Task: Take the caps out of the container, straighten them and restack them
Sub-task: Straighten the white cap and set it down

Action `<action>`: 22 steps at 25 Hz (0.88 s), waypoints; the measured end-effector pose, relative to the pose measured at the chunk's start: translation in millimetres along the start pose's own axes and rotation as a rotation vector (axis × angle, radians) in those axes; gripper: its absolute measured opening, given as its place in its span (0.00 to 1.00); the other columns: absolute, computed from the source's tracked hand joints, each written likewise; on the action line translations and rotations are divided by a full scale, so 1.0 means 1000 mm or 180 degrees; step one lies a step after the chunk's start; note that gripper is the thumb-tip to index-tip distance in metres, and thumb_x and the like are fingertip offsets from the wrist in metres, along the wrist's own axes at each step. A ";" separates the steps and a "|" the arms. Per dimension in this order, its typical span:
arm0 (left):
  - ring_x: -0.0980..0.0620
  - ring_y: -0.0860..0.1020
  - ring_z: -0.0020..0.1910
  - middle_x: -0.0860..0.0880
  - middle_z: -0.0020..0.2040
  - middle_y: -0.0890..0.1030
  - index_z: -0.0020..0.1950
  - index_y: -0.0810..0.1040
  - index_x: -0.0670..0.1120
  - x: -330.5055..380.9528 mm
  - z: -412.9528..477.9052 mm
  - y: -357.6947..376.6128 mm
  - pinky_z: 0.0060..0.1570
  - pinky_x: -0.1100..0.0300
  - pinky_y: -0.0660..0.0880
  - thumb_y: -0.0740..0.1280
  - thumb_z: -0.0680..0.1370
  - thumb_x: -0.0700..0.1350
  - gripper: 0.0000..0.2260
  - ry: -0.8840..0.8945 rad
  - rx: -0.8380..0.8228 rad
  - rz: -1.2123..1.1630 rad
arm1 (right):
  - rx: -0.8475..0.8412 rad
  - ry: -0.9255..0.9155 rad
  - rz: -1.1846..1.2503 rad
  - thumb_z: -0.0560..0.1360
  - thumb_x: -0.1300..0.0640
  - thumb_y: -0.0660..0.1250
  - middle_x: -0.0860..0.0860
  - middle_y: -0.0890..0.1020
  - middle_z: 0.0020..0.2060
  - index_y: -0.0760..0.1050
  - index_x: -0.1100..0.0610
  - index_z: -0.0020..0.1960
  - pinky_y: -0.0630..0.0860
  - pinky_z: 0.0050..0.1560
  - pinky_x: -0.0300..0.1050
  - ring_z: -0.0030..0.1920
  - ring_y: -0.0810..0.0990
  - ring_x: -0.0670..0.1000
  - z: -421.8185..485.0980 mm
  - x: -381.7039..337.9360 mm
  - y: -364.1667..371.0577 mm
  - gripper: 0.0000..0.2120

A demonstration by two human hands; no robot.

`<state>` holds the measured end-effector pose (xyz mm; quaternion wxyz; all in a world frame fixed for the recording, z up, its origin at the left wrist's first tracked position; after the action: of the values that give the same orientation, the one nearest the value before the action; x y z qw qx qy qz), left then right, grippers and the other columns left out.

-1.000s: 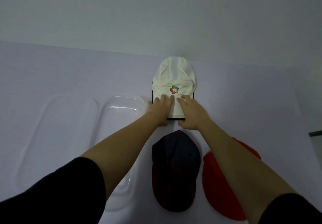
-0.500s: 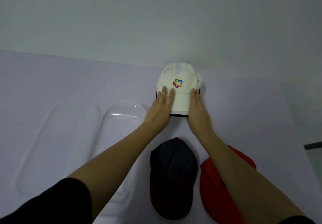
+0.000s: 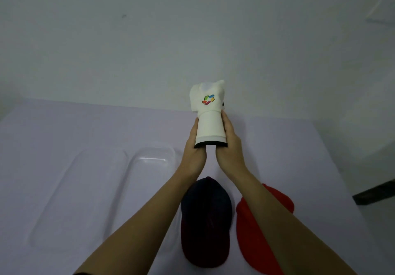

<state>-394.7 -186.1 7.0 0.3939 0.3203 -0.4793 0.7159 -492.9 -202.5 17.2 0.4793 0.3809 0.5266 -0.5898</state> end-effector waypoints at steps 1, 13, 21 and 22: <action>0.56 0.69 0.68 0.49 0.71 0.69 0.75 0.61 0.46 0.010 -0.002 -0.005 0.68 0.62 0.68 0.57 0.81 0.45 0.21 -0.0058 0.0028 -0.0111 | 0.0032 -0.0002 0.0120 0.79 0.60 0.58 0.38 0.70 0.57 0.56 0.53 0.75 0.68 0.57 0.29 0.53 0.72 0.34 -0.004 -0.006 -0.001 0.25; 0.67 0.79 0.51 0.55 0.56 0.78 0.67 0.67 0.49 0.029 -0.027 -0.052 0.51 0.70 0.76 0.54 0.83 0.43 0.13 -0.0275 -0.0104 -0.0238 | -0.0618 -0.0546 -0.0238 0.76 0.67 0.57 0.39 0.59 0.71 0.44 0.48 0.73 0.57 0.65 0.23 0.67 0.60 0.30 -0.059 -0.028 0.003 0.34; 0.81 0.73 0.41 0.62 0.53 0.72 0.65 0.62 0.53 0.031 -0.040 -0.056 0.41 0.81 0.70 0.52 0.83 0.36 0.15 -0.0220 -0.0036 -0.0462 | -0.0617 -0.0774 -0.0876 0.73 0.57 0.63 0.52 0.52 0.76 0.43 0.50 0.75 0.52 0.75 0.38 0.76 0.53 0.49 -0.053 -0.033 -0.025 0.38; 0.81 0.73 0.42 0.61 0.54 0.72 0.64 0.62 0.53 0.030 -0.040 -0.059 0.42 0.81 0.70 0.52 0.83 0.36 0.15 -0.0244 -0.0092 -0.0437 | -0.0632 -0.0706 -0.0855 0.74 0.53 0.64 0.52 0.52 0.77 0.44 0.47 0.75 0.52 0.75 0.42 0.76 0.52 0.50 -0.048 -0.033 -0.030 0.38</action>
<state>-361.2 -127.1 44.7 0.4280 0.3738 -0.4813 0.6675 -516.2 -150.0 49.1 0.4866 0.1909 0.5722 -0.6319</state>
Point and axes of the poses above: each hand's wrist, its own z-axis towards the middle knuckle, its own y-axis out of the palm, x = y × z, the point moved 6 cm from there along z, towards the middle knuckle
